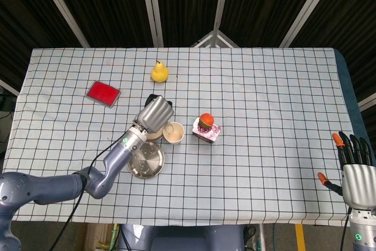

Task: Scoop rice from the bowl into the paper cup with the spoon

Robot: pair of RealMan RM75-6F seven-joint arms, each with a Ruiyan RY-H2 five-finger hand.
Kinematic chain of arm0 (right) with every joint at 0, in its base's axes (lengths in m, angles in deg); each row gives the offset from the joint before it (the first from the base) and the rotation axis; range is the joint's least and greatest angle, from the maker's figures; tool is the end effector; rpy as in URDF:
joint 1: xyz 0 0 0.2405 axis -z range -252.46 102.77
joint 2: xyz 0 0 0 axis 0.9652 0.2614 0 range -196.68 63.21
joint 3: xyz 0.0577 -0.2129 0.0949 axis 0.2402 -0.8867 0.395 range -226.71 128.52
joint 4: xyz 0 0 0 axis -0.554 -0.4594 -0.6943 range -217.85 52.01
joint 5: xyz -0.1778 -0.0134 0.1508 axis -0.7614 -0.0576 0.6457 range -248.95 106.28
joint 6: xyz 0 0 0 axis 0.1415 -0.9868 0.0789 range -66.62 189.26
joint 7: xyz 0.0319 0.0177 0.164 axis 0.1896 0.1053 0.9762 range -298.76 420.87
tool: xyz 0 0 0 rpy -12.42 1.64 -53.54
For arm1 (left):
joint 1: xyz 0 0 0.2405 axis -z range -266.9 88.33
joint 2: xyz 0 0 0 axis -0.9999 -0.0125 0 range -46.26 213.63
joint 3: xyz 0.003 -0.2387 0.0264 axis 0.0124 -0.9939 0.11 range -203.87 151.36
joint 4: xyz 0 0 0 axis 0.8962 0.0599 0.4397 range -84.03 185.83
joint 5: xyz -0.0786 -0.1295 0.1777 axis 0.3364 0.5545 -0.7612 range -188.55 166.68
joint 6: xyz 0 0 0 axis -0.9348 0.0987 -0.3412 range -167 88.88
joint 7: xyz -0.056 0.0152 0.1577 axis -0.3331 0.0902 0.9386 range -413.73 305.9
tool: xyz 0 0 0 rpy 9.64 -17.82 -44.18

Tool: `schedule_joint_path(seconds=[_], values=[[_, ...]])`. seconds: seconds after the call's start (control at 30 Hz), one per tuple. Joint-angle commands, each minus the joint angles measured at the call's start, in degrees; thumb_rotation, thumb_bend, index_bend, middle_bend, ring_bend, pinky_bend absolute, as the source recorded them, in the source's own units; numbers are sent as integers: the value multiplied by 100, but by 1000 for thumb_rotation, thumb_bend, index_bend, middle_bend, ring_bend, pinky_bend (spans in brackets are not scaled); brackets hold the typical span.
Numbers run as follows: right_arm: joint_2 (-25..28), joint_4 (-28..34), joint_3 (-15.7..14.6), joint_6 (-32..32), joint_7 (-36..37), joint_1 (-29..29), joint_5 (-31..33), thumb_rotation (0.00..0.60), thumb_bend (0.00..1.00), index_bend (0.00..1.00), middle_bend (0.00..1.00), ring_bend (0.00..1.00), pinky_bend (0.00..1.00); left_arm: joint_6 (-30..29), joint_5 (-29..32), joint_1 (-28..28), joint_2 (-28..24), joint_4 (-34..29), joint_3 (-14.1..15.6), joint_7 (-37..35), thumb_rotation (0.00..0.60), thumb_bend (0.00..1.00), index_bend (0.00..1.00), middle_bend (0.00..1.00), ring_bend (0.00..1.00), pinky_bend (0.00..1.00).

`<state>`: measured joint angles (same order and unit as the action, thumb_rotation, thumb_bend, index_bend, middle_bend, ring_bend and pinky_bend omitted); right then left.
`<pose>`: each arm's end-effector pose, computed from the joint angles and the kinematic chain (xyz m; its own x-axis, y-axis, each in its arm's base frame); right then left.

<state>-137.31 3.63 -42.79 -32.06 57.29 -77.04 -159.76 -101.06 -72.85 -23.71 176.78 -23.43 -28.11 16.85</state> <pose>-0.3035 -0.2028 0.1347 0.4385 0.1822 0.8800 -0.8959 0.0106 0.4442 -0.0283 0.4005 -0.0578 0.8591 -0.4931 0.1372 -0.0604 -0.3639 -0.9295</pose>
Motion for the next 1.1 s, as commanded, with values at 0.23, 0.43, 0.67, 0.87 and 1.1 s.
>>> schedule_joint_path(seconds=[0.23,0.43,0.67,0.87,1.1], values=[[-6,-8,1,-16,10,3,-10,600,177,50,104,0,0,262,-1345,302,-128,458,340,-330,600,479,561,1000,1000,1000],[-6,-9,0,-18,11,2,-16,600,177,50,104,0,0,372,-1769,342,-218,569,425,-287,600,480,561,1000,1000,1000],[-4,-7,3,-14,11,1,-10,600,177,50,104,0,0,439,-2004,313,-261,626,366,-301,600,480,561,1000,1000,1000],[-10,-14,3,-24,15,3,-18,600,176,50,104,0,0,445,-1938,239,-202,662,174,-271,600,480,561,1000,1000,1000],[-10,-20,2,-22,18,3,-18,600,176,50,104,0,0,505,-2080,210,-249,631,166,-208,600,480,561,1000,1000,1000]])
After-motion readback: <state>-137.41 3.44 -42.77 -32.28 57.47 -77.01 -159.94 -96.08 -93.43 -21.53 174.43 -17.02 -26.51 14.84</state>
